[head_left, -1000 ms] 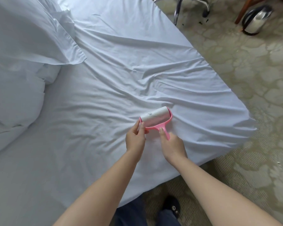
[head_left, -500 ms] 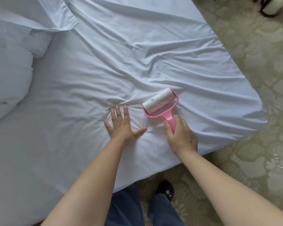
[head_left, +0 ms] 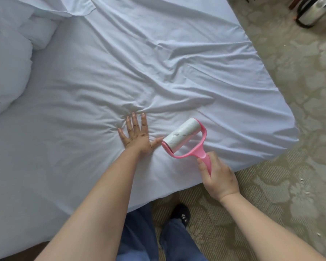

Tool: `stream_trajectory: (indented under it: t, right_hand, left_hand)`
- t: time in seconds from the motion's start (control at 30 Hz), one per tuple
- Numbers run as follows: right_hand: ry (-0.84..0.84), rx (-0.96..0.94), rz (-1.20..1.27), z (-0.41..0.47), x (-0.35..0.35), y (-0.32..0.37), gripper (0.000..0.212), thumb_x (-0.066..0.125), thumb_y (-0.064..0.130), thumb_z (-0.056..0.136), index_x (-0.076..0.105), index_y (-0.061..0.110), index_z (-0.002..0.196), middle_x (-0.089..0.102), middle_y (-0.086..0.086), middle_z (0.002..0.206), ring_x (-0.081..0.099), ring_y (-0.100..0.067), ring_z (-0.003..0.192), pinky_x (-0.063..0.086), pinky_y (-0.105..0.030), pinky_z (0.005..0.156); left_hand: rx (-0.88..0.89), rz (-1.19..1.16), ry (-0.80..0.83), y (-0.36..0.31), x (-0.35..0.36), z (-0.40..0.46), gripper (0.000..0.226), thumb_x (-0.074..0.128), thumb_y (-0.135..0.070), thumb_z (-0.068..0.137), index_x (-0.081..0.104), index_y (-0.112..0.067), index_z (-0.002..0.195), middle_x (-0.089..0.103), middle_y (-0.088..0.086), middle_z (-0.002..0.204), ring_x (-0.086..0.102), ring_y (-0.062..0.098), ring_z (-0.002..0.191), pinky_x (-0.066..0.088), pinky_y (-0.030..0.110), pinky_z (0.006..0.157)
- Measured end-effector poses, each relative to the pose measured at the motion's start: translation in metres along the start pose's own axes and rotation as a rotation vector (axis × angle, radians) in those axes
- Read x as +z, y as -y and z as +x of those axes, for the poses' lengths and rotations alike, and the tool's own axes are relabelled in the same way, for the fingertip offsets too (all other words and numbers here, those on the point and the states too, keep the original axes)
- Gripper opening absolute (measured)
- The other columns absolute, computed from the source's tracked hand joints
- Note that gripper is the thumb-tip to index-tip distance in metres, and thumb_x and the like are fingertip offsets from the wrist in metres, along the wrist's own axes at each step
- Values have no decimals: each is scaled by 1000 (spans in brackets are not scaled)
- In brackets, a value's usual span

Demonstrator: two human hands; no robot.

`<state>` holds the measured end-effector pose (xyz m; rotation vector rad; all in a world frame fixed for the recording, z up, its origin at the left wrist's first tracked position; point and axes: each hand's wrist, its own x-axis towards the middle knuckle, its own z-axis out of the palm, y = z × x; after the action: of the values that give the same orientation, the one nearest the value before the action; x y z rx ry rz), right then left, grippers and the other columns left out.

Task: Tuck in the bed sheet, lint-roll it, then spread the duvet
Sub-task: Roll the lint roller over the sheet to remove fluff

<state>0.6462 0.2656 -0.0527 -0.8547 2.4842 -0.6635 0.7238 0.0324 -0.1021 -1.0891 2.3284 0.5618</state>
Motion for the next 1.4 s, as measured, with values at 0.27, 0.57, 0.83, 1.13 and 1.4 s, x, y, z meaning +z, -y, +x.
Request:
stream_trajectory:
  t: [0.27,0.57,0.83,1.13,1.4]
  right_hand:
    - [156,-69,-178,-44,-17,-32,36,35,46,89,47,13,88,64,-10,84,61,-42,81,25,-34,60]
    - [205,-24,-195,-10,23,24,39,32,43,101,41,9,116,64,-16,99,61,-37,94,32,-35,63]
    - [185,-5,-176,19,35,63,43,30,43,102,40,7,122,63,-16,103,60,-36,97,33,-34,66]
    - [7,15,-80,-45,7,30,33,37,36,101,46,5,103,61,-20,98,57,-42,92,25,-36,64]
    - [91,81,-226,-114,-5,-23,32,38,37,99,47,6,102,63,-16,98,60,-42,92,27,-37,64]
  left_hand:
    - [0,-36,-54,-3,-9,-14,99,38,-77,81,-18,-33,149,-30,2,155,-28,21,142,-15,55,111]
    - [190,23,-189,22,-2,-52,50,34,-28,102,23,-20,150,7,3,161,4,21,148,9,49,116]
    - [142,-163,-321,27,16,-83,71,39,1,87,13,-5,152,14,9,159,12,21,147,10,36,119]
    - [199,-43,-235,16,37,-130,74,42,-9,90,3,-9,153,0,5,161,1,18,148,4,34,120]
    - [213,28,-189,-5,59,-157,70,42,-16,93,8,-8,153,-2,5,161,-1,21,148,4,39,120]
